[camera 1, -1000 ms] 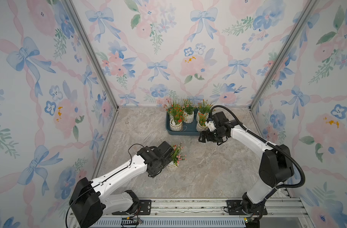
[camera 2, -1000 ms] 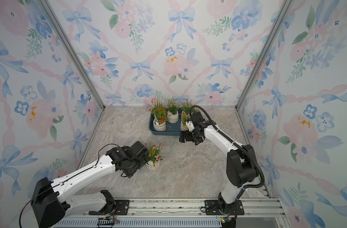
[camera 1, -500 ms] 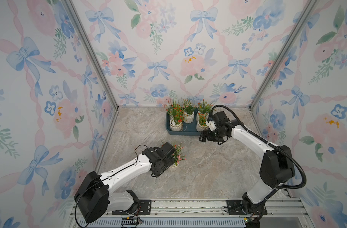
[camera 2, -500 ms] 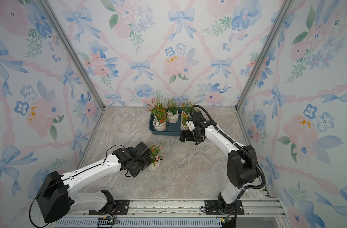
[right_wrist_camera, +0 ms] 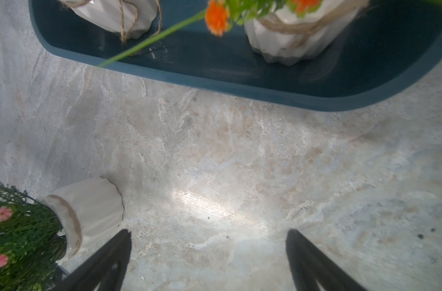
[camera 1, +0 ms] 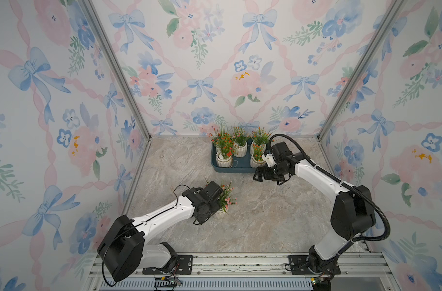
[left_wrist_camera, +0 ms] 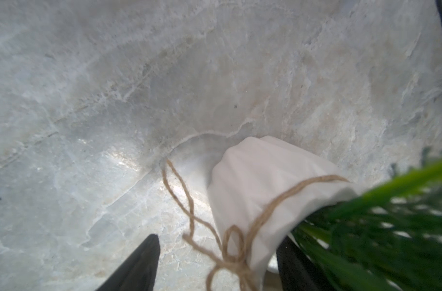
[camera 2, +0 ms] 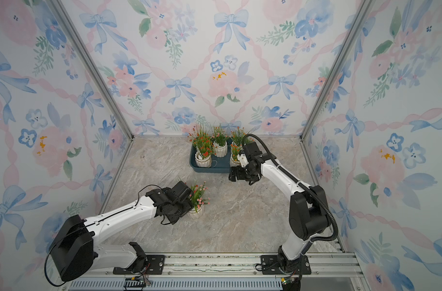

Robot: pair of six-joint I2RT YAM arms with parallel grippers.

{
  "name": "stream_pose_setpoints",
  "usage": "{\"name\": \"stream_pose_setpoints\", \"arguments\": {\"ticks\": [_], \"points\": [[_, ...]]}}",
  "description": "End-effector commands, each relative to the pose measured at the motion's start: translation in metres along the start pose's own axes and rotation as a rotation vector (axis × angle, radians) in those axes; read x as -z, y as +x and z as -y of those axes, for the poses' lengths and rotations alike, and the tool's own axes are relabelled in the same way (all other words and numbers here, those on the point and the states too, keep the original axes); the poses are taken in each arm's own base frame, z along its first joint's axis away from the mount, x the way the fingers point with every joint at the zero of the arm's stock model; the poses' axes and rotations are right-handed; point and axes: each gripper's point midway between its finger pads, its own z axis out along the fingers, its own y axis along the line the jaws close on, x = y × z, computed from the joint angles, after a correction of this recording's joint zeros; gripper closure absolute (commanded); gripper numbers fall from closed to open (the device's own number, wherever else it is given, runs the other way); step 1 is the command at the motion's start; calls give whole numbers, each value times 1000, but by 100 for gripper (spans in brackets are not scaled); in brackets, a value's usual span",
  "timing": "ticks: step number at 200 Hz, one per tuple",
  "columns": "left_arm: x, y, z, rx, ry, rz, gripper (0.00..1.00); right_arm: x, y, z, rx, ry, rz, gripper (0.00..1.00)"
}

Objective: Put the potted gypsophila into the storage box
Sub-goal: Pick up the baby's breath potted plant from the center of the board.

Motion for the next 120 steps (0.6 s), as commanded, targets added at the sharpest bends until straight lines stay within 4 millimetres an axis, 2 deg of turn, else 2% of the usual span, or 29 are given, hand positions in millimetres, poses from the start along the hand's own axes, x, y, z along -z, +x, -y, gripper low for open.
{"name": "stream_pose_setpoints", "arguments": {"ticks": [1, 60, 120], "points": [[-8, -2, -8, -29, -32, 2, 28, -6, 9, 8, -17, 14, -38, 3], [-10, -3, -8, -36, -37, -1, 45, -6, 9, 9, -16, 19, -42, 3], [-6, -6, -9, -24, -23, 11, 54, -7, 10, 8, -17, 15, -46, 3]]}}
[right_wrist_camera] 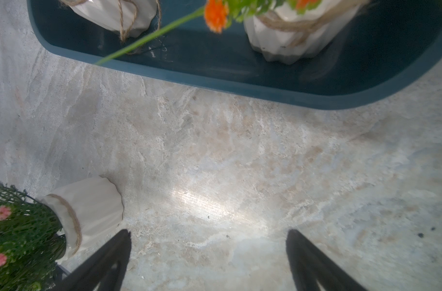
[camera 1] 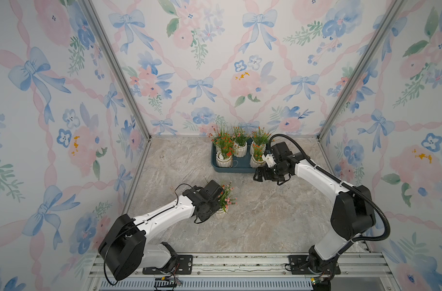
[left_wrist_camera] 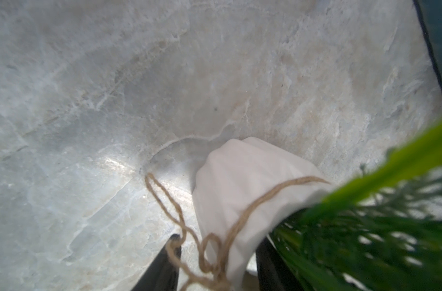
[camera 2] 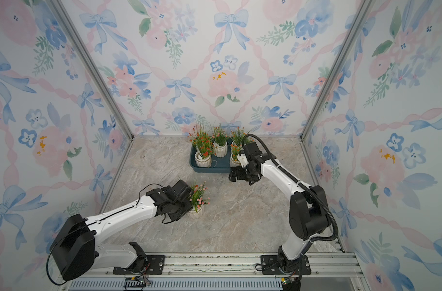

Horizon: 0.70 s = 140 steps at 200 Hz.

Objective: Put the potted gypsophila into the storage box
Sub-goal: Pick up the baby's breath potted plant from the center of the board.

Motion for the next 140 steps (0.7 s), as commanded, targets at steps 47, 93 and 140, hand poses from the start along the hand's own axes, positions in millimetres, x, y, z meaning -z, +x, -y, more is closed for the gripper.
{"name": "stream_pose_setpoints", "arguments": {"ticks": [47, 93, 140], "points": [[1, -6, -22, 18, -46, 21, 64, -8, 10, 8, -16, 14, -46, 3], [4, -7, -23, 25, -35, 28, 69, -9, 10, 8, -17, 12, -47, 3], [1, -6, -26, 6, -47, 14, 74, -10, 11, 7, -17, 9, -51, 2]]}}
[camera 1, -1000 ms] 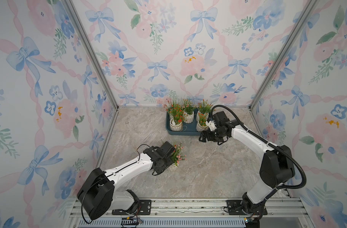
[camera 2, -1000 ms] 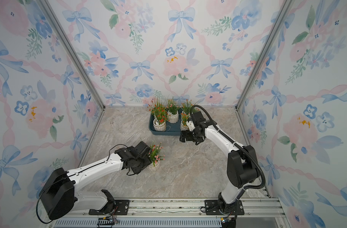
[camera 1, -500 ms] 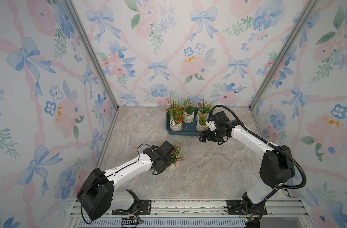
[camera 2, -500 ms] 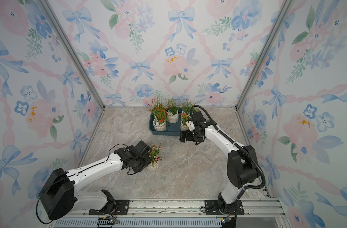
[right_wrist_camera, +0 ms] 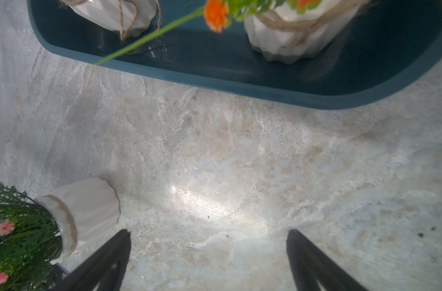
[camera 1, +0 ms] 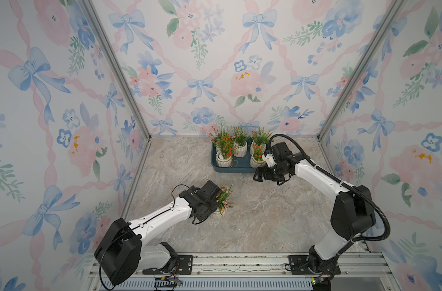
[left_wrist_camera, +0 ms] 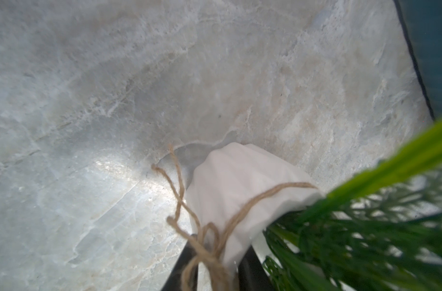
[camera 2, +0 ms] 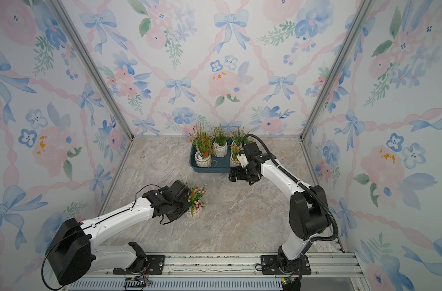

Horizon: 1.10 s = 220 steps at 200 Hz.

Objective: Put the potted gypsophila into the storage box
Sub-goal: Pick up the baby's breath potted plant from the center of the board.

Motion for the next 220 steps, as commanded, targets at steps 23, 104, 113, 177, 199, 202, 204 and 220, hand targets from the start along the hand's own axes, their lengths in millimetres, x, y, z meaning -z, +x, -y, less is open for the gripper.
{"name": "stream_pose_setpoints", "arguments": {"ticks": [23, 104, 113, 177, 199, 202, 204, 220], "points": [[-4, -1, -23, -35, -75, -8, 79, -10, 11, 6, -17, 8, -51, 2], [-8, -1, -25, -73, -91, -33, 83, -13, 12, 7, -20, 5, -61, 2], [-9, -1, -24, -81, -93, -33, 81, -13, 13, 7, -20, 5, -61, 2], [-13, 0, -17, -126, -104, -54, 81, -14, 12, 7, -18, 5, -61, 2], [-15, 2, -19, -130, -111, -61, 83, -14, 12, 7, -19, 6, -61, 2], [-15, 2, -18, -130, -110, -62, 84, -14, 12, 7, -19, 6, -62, 2], [-15, 2, -18, -130, -111, -62, 85, -14, 12, 7, -19, 6, -62, 2], [-15, 3, -19, -130, -113, -66, 89, -14, 12, 7, -19, 6, -61, 2]]}}
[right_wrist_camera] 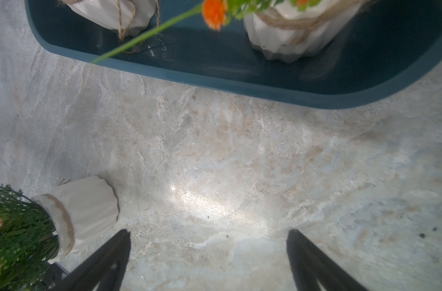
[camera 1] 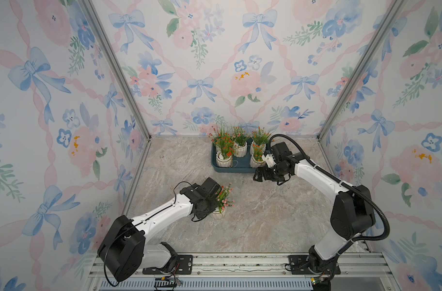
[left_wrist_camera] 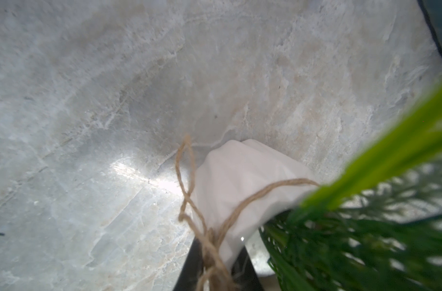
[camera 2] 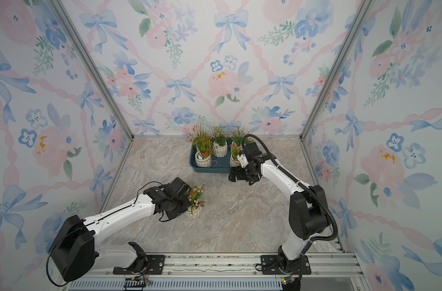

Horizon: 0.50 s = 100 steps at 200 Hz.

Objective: Put the potted gypsophila into the storage box
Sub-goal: Pick up the baby's breath potted plant from the center of the board.

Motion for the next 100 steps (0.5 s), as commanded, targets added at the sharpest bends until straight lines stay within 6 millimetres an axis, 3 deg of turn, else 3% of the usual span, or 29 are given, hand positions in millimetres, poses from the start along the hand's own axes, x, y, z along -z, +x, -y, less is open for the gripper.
{"name": "stream_pose_setpoints", "arguments": {"ticks": [1, 100], "points": [[-15, 6, -17, -18, -74, -31, 89, -13, 11, 7, -18, 5, -58, 2], [-8, -2, -7, -46, -44, 0, 100, -14, 12, 7, -20, 4, -61, 2]]}}
